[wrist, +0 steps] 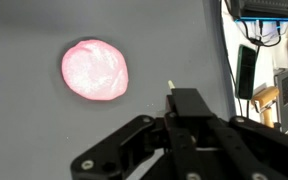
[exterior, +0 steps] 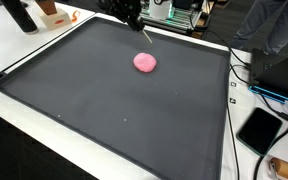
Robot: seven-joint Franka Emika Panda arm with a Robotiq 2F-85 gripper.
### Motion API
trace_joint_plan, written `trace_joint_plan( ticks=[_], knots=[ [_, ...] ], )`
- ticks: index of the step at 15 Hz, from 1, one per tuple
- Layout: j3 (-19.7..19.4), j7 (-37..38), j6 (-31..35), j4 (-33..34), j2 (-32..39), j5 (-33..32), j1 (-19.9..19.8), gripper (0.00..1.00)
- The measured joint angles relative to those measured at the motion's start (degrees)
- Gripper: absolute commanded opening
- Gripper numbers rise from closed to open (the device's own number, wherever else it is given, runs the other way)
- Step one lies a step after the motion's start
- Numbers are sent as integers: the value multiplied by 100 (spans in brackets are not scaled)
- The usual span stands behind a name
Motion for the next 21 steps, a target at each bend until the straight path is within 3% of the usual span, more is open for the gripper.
trace_joint_plan(
  ticks=[13,16,17,21],
  knots=[
    [547,1747,346,264,-380,-2903,827,3],
    [638,1988,587,262,-417,-3339,961,3],
    [663,2042,647,262,-423,-3433,990,13],
    [702,2055,671,262,-445,-3446,1018,13]
  ],
)
